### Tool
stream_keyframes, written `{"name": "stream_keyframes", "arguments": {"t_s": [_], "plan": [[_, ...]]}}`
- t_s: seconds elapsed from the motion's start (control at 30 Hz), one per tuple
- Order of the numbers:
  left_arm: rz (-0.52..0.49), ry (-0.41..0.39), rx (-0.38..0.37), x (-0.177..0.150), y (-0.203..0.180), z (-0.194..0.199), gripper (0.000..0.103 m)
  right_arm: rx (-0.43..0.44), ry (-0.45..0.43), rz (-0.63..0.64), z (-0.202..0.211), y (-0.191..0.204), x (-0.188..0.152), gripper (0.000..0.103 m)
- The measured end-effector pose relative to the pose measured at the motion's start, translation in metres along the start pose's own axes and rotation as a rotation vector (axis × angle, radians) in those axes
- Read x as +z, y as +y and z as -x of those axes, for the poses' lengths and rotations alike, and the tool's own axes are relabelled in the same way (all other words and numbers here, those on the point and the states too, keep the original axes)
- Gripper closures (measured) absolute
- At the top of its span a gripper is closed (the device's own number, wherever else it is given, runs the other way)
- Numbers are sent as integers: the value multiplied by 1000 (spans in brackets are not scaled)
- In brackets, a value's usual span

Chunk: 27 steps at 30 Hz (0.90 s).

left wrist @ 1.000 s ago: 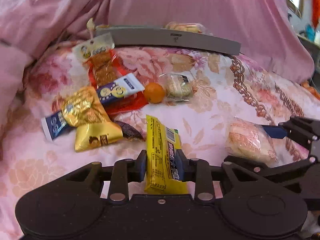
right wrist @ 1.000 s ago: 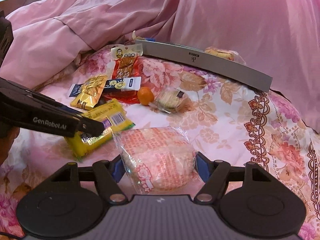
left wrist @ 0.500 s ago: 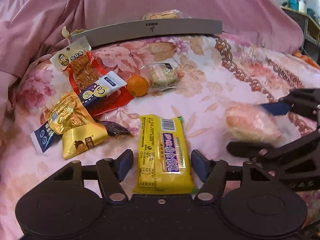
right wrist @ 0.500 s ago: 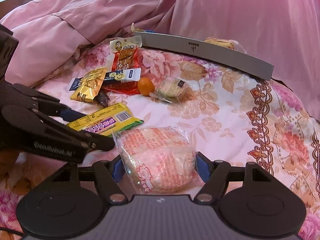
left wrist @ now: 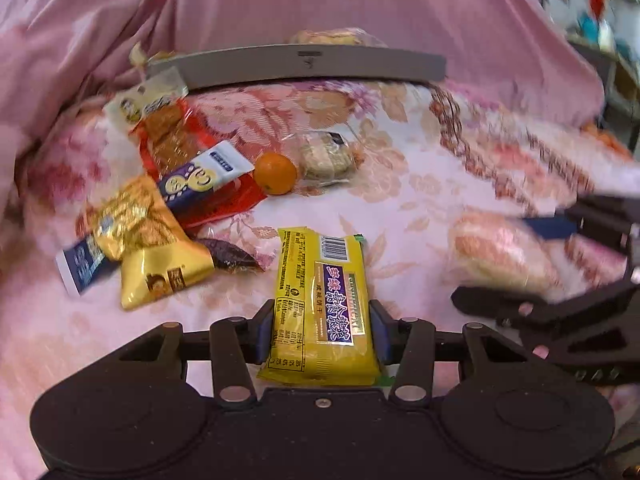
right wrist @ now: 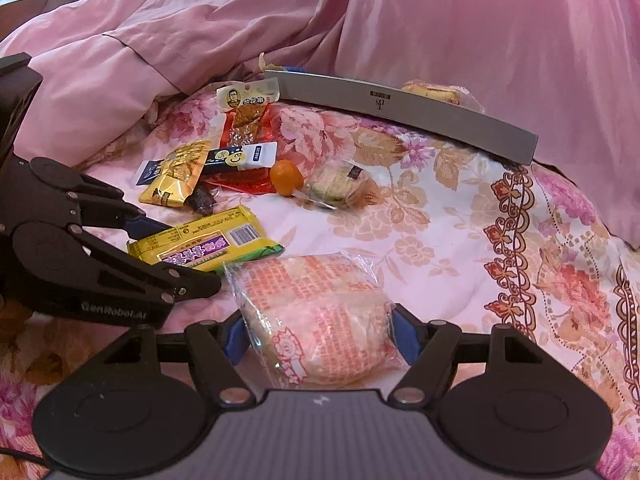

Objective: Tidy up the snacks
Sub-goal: 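Lift the yellow wafer bar and pink bun toward the grey tray, then lower the wafer bar and pink bun into the tray and open both tools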

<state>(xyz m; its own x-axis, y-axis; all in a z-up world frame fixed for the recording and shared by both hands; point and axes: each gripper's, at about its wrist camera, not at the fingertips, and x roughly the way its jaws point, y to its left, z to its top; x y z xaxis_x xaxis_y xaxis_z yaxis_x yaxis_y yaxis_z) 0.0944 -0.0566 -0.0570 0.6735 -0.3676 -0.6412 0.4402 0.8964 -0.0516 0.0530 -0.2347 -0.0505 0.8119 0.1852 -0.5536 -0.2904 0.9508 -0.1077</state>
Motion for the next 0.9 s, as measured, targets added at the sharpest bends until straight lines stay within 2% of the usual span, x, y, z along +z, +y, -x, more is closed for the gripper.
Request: {"name": "stream_keyframes", "arguments": {"t_s": [0.17,0.47,0.67,0.9], "plan": [[115,-29,-41,3,9,3,54,-7,-15,14,1,0,1,29],[172,-132,-23,31,17,14,54,-9,-70,26,-1,-5,16,29],[184,-217,-9,80,27,7,54,-1,-129,45,-12,-18,46,29],[177,-301,37,163,49,-15,54,-3,-203,62,-30,-49,113,29]]}}
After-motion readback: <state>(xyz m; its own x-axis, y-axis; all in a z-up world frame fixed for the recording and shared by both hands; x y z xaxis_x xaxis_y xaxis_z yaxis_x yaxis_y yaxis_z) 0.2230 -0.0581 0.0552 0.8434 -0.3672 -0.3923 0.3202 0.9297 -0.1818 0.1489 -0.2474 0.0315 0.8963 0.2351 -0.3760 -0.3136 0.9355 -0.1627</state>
